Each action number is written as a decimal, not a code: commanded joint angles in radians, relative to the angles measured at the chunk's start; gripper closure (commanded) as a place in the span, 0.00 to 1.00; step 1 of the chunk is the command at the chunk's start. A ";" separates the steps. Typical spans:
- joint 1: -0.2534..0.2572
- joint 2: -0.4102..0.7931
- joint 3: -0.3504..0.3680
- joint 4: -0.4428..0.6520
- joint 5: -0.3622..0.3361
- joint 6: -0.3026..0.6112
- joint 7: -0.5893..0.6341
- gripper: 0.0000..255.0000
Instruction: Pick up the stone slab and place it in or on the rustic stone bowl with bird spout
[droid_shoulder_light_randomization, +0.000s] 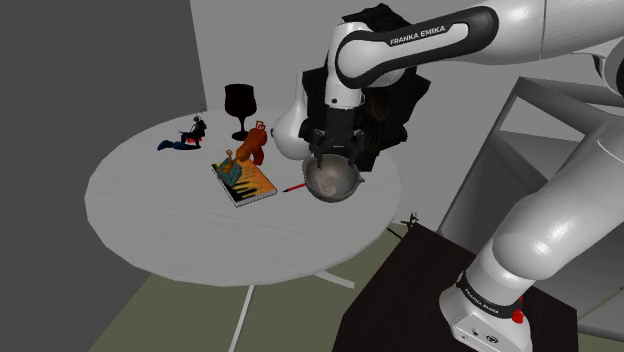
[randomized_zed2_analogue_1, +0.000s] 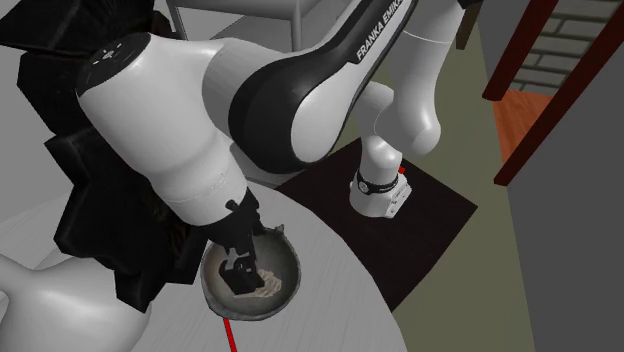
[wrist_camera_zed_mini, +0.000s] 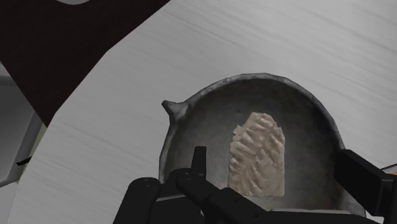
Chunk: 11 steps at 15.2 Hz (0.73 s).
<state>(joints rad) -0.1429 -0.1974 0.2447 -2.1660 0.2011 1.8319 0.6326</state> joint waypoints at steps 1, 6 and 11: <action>-0.005 -0.001 -0.007 0.050 -0.005 -0.051 0.001 0.00; -0.009 0.001 -0.013 0.110 -0.010 -0.111 0.003 0.00; -0.009 0.001 -0.013 0.110 -0.010 -0.111 0.003 0.00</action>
